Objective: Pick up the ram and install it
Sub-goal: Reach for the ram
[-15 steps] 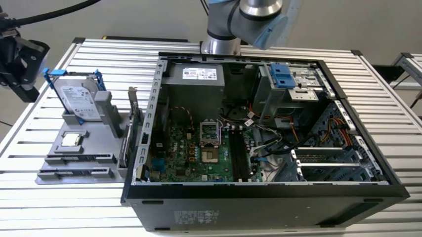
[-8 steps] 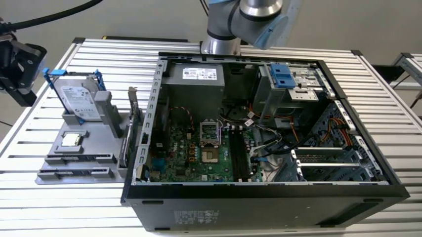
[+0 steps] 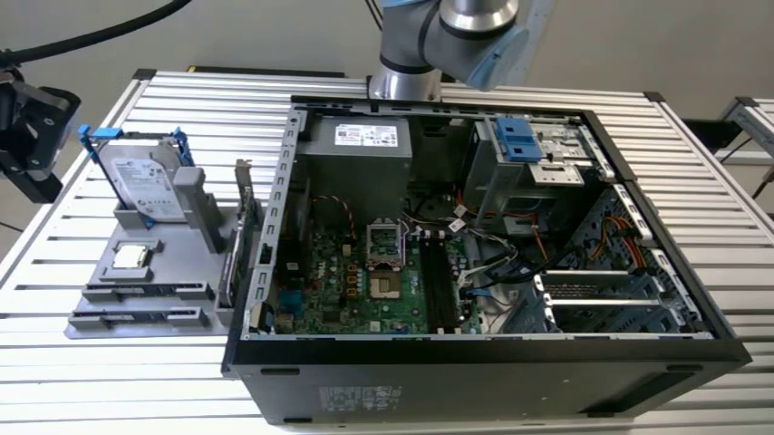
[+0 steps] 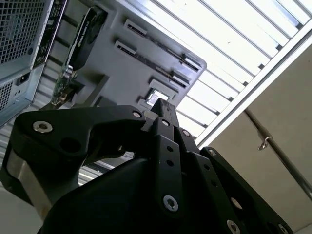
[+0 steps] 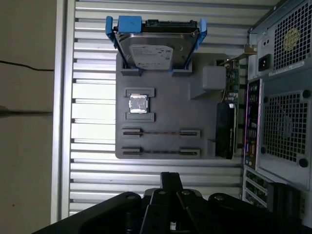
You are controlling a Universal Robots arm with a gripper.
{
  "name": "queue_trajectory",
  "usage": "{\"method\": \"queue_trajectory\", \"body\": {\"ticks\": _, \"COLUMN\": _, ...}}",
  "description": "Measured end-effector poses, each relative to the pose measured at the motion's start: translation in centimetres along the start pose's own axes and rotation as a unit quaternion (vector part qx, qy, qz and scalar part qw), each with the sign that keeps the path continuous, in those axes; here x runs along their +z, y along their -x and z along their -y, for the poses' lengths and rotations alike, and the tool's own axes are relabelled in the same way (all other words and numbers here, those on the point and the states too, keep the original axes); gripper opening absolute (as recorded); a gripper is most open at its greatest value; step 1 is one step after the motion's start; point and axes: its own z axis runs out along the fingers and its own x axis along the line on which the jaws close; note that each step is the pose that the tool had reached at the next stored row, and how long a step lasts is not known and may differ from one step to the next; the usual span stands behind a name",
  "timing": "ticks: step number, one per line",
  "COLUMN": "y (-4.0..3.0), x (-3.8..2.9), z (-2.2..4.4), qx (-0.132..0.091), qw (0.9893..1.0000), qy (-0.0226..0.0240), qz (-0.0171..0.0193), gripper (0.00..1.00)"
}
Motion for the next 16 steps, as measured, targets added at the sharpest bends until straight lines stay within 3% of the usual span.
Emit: {"method": "queue_trajectory", "body": {"ticks": 16, "y": 0.00, "x": -0.01, "z": 0.12, "qx": 0.000, "qw": 1.0000, "qy": -0.0003, "qz": 0.0000, "gripper": 0.00}}
